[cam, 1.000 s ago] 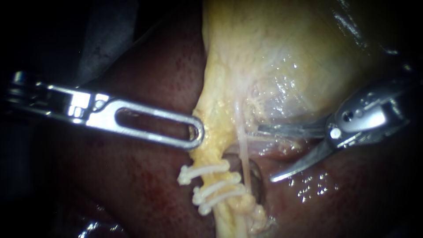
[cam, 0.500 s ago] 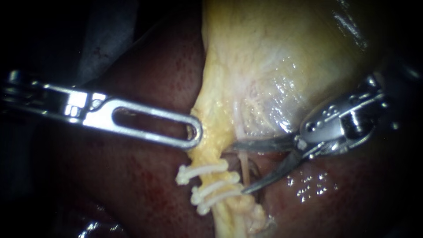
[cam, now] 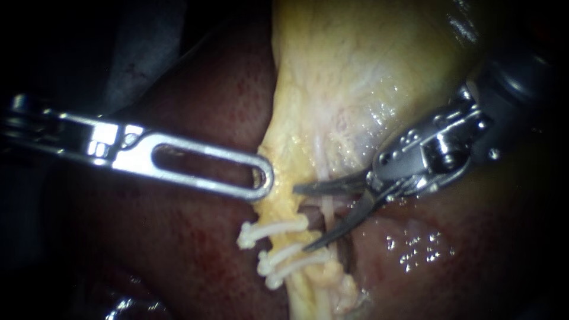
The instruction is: Go to the cutting position left tube
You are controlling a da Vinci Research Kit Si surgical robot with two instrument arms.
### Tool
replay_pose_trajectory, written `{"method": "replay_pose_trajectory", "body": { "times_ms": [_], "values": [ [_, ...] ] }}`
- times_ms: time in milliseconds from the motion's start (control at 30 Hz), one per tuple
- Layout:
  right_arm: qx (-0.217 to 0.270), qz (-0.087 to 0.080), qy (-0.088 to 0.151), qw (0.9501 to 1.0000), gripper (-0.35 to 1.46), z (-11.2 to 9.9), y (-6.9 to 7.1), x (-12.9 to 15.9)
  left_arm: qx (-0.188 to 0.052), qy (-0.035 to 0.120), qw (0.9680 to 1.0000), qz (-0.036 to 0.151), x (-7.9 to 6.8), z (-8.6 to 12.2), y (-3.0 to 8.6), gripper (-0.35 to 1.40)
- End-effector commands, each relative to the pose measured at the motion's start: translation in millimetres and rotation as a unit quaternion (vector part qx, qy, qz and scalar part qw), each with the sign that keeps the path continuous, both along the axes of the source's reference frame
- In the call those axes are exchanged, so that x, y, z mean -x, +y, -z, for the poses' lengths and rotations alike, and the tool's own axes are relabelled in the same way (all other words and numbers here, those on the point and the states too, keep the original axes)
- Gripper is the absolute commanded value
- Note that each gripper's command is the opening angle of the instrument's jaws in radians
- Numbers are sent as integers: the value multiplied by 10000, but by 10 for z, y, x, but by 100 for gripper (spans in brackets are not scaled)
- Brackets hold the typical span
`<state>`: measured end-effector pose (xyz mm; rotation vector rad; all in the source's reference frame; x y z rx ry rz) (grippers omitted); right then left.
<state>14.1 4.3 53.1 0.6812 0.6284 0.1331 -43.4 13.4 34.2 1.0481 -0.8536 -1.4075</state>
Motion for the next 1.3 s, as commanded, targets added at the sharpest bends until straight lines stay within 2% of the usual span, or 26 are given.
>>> {"method": "replay_pose_trajectory", "body": {
  "times_ms": [33, 467, 800, 1300],
  "values": [
    [-19, 7, 4, 10000, 105, 0, -2, 0, -1, 3, 10000, 1, -1, 1, 0, -35],
    [-216, 54, -149, 9996, 101, -6, -15, 12, -1, 2, 10000, 0, -1, 1, 0, -35],
    [-407, 93, -259, 9988, 96, -16, -24, 4, 4, 10, 10000, 11, -1, 1, 0, -35],
    [-498, -61, -410, 9979, 91, -25, -23, -11, 4, 12, 10000, 15, 0, 1, 0, -35]
  ]
}}
